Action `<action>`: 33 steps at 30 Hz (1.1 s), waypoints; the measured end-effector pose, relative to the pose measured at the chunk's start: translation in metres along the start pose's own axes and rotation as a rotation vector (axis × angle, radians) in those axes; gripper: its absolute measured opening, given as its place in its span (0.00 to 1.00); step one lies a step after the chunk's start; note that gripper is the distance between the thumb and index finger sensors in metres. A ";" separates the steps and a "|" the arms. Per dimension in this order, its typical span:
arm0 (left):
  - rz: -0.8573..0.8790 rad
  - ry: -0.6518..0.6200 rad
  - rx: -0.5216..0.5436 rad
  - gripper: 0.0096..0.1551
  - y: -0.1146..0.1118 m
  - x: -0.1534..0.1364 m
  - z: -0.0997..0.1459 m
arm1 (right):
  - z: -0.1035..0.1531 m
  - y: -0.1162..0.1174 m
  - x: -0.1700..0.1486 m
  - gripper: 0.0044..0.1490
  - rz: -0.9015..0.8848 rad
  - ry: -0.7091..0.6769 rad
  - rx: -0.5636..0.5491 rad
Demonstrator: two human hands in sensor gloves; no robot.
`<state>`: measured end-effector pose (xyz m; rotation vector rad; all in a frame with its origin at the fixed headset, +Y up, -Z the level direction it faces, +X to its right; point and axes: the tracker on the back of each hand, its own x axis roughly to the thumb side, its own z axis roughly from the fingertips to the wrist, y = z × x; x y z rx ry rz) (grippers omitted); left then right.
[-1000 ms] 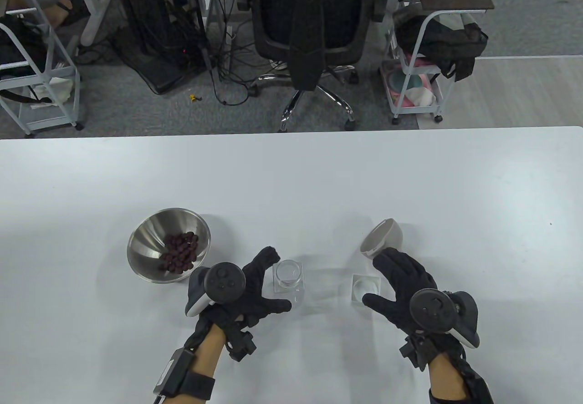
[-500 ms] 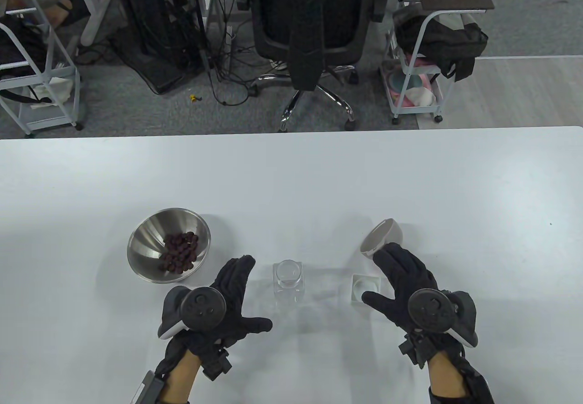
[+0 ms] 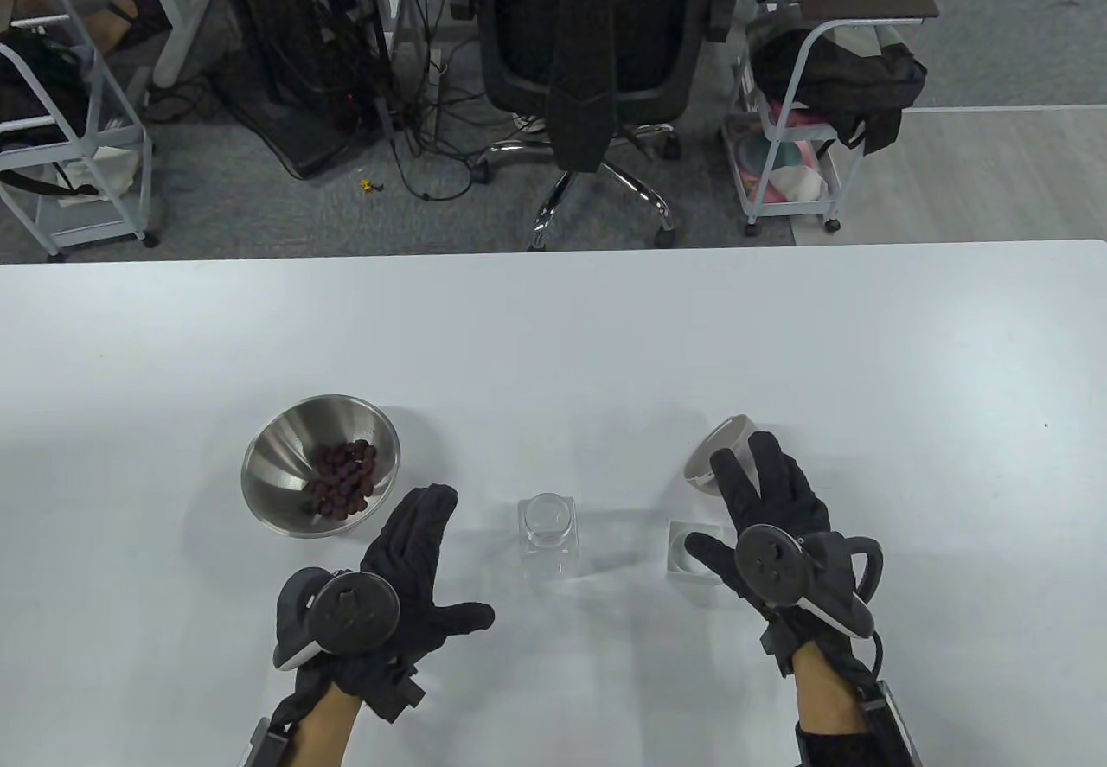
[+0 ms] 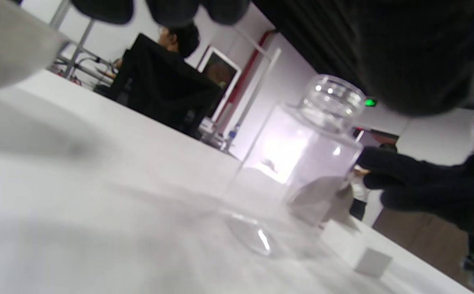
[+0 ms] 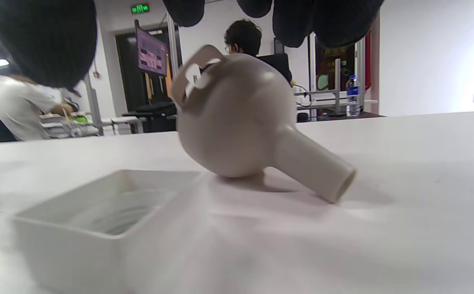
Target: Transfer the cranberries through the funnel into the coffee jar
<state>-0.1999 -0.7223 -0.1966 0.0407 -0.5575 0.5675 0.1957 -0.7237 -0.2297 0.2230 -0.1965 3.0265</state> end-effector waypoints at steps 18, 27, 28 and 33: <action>-0.001 0.010 0.010 0.75 0.006 -0.003 0.000 | -0.054 0.011 -0.019 0.60 0.010 0.076 0.153; 0.000 0.023 0.006 0.75 0.007 -0.006 0.000 | -0.065 0.017 -0.017 0.54 0.051 0.074 0.138; -0.001 0.024 0.004 0.75 0.007 -0.006 0.000 | -0.067 0.017 -0.016 0.53 0.061 0.073 0.139; -0.002 0.023 0.000 0.75 0.007 -0.006 0.000 | -0.073 0.015 -0.010 0.44 0.133 0.044 0.171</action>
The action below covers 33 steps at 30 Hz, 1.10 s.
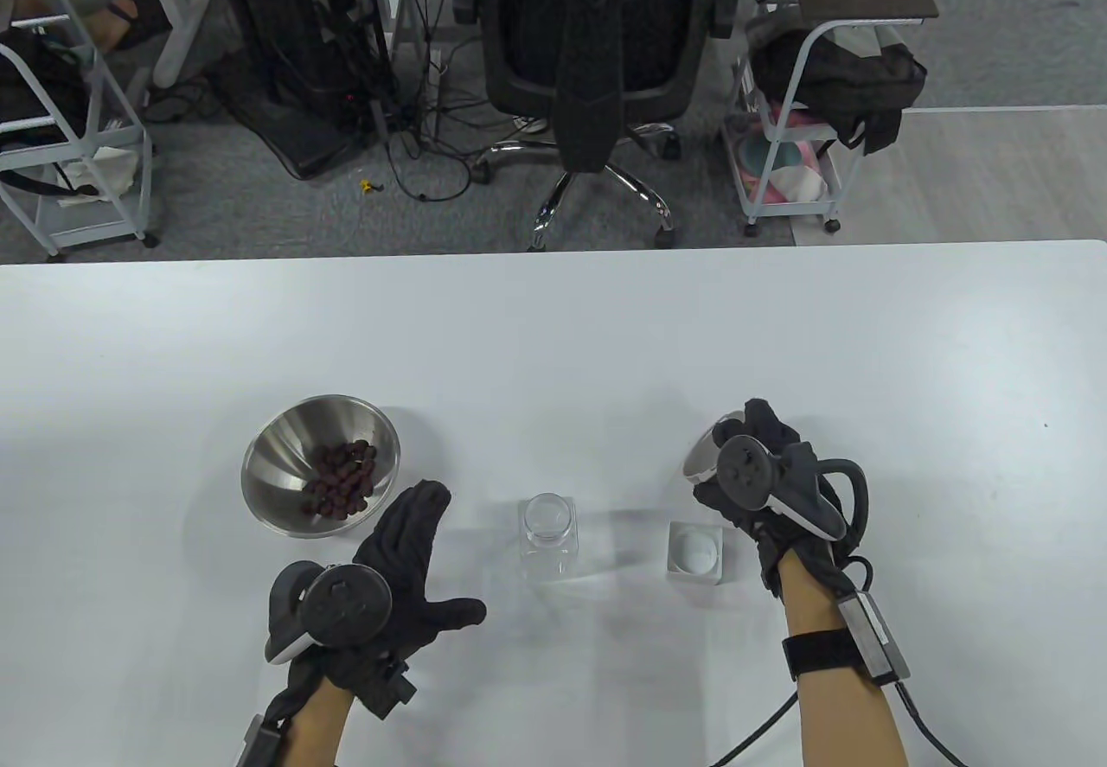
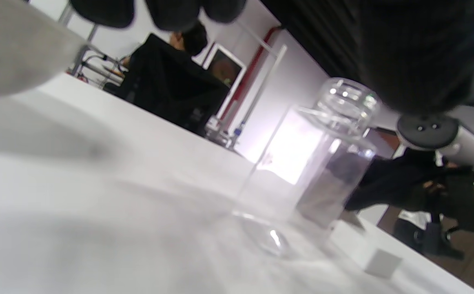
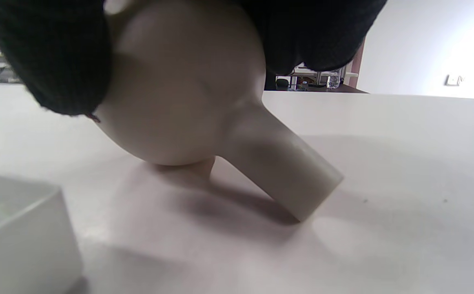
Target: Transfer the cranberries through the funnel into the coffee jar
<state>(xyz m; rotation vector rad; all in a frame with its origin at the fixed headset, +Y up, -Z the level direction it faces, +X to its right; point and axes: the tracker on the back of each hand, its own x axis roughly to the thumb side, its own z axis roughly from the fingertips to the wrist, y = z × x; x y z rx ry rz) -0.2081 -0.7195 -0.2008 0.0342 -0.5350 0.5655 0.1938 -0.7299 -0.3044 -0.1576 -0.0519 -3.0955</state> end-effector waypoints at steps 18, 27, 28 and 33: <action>-0.010 -0.007 0.018 0.75 0.003 -0.001 0.002 | 0.049 -0.072 0.001 0.40 -0.195 -0.073 -0.274; -0.009 0.005 0.012 0.75 0.002 -0.002 0.002 | 0.080 -0.112 0.038 0.39 -0.432 -0.223 -0.416; -0.008 0.005 0.012 0.75 0.002 -0.002 0.002 | 0.081 -0.114 0.042 0.39 -0.457 -0.236 -0.423; -0.011 0.002 0.006 0.75 0.001 -0.002 0.002 | 0.088 -0.121 0.066 0.39 -0.539 -0.312 -0.440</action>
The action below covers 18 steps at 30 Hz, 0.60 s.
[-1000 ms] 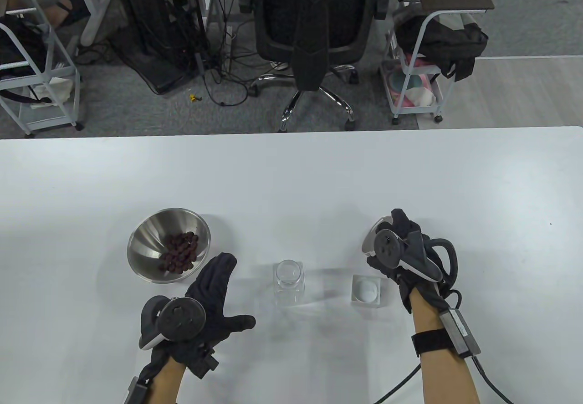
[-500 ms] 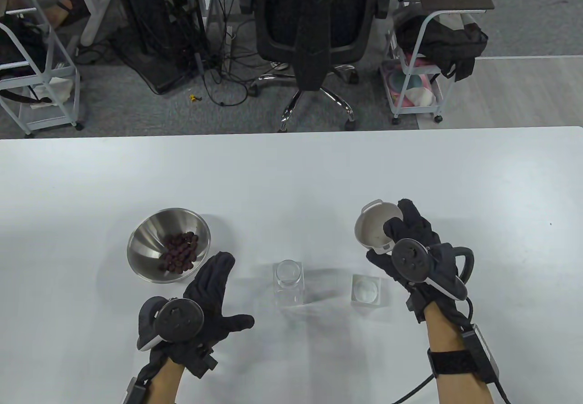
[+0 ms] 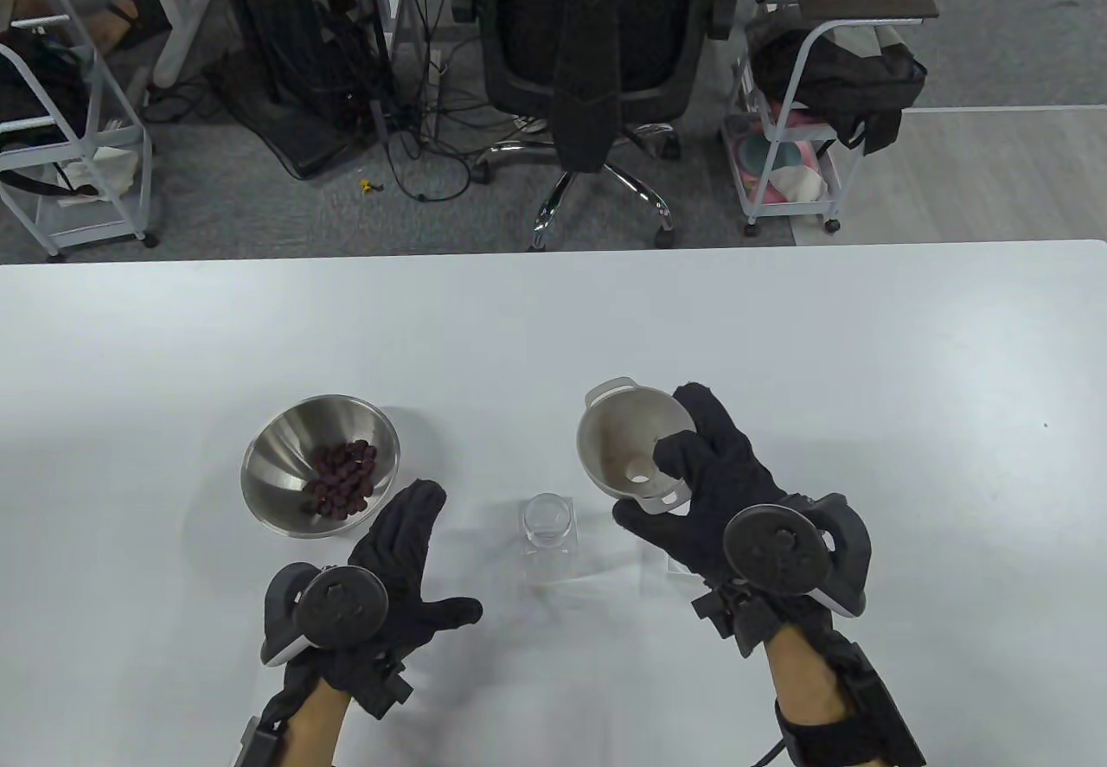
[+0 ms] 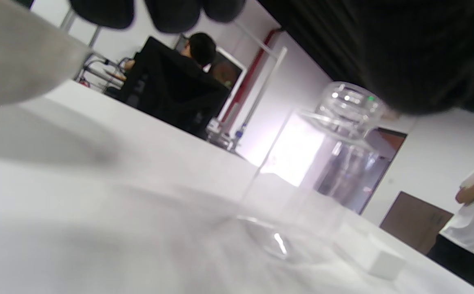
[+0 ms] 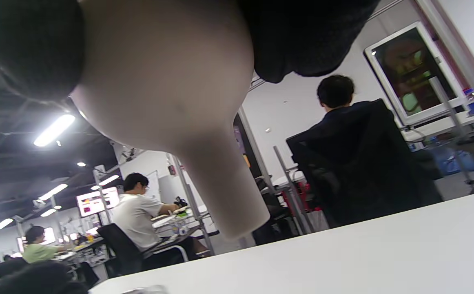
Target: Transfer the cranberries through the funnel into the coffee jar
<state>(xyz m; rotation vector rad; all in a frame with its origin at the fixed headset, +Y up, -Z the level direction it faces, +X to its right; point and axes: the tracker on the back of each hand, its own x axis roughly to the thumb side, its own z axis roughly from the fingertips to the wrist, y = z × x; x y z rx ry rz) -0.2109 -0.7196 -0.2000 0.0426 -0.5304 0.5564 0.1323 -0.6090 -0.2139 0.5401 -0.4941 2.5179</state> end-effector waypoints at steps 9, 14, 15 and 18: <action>-0.001 -0.001 -0.001 0.74 0.000 0.000 0.000 | -0.002 0.022 0.025 0.39 -0.132 -0.046 0.010; -0.005 -0.001 -0.002 0.74 0.000 0.000 0.000 | -0.004 0.033 0.030 0.39 -0.127 -0.053 0.024; -0.005 -0.001 -0.002 0.74 0.000 0.000 0.000 | -0.005 0.035 0.030 0.39 -0.125 -0.052 0.024; -0.006 -0.002 -0.003 0.74 -0.001 -0.001 0.000 | -0.003 0.042 0.029 0.39 -0.121 -0.046 0.031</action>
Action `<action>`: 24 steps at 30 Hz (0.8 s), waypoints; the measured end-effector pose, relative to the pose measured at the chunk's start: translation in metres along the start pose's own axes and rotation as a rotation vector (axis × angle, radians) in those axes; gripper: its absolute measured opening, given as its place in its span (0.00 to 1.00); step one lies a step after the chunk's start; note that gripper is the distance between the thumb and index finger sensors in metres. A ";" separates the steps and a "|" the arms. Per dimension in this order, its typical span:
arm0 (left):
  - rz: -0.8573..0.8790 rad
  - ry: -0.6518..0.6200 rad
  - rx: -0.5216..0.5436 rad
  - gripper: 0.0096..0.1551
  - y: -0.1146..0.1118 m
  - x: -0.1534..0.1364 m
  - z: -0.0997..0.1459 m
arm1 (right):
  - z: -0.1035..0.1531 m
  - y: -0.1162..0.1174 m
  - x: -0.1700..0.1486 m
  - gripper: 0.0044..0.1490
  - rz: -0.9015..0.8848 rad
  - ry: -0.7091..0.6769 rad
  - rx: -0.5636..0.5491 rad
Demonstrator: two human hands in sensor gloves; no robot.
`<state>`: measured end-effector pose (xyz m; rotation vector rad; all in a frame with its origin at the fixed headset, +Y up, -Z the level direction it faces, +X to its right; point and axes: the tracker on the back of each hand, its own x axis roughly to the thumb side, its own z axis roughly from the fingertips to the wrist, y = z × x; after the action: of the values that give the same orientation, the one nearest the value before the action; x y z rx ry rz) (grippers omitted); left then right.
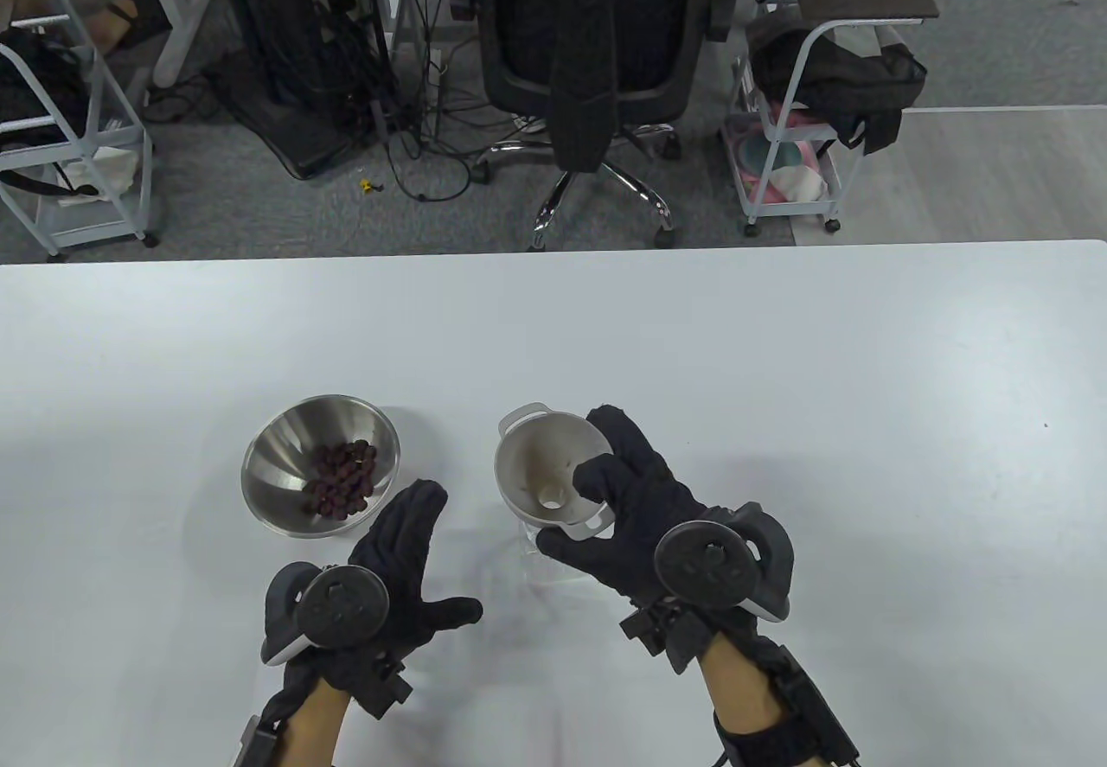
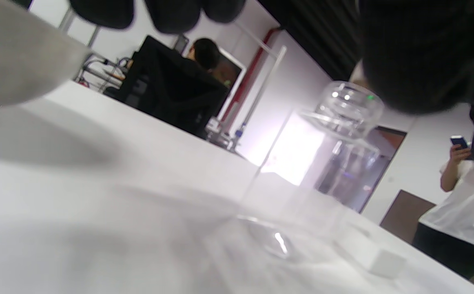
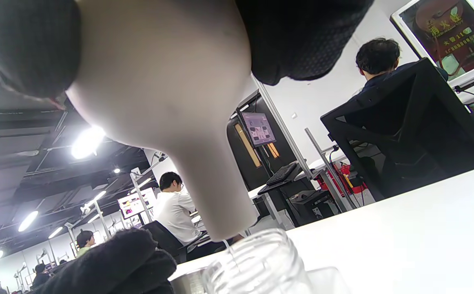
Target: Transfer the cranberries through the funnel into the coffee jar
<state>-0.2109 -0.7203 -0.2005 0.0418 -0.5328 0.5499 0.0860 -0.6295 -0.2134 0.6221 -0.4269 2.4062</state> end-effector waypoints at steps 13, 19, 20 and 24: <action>-0.004 0.003 -0.005 0.74 -0.001 0.000 0.000 | 0.009 0.018 -0.010 0.39 0.020 0.019 -0.003; -0.005 0.007 -0.010 0.74 -0.001 -0.001 0.000 | 0.012 0.026 -0.010 0.39 0.031 0.020 0.006; -0.005 0.007 -0.010 0.74 -0.001 -0.001 -0.001 | 0.012 0.028 -0.011 0.39 0.028 0.019 0.011; -0.006 0.007 -0.013 0.74 -0.002 -0.001 -0.001 | 0.016 0.034 -0.011 0.39 0.044 0.014 0.027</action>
<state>-0.2105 -0.7221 -0.2016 0.0289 -0.5293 0.5403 0.0781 -0.6676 -0.2109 0.6134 -0.4067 2.4600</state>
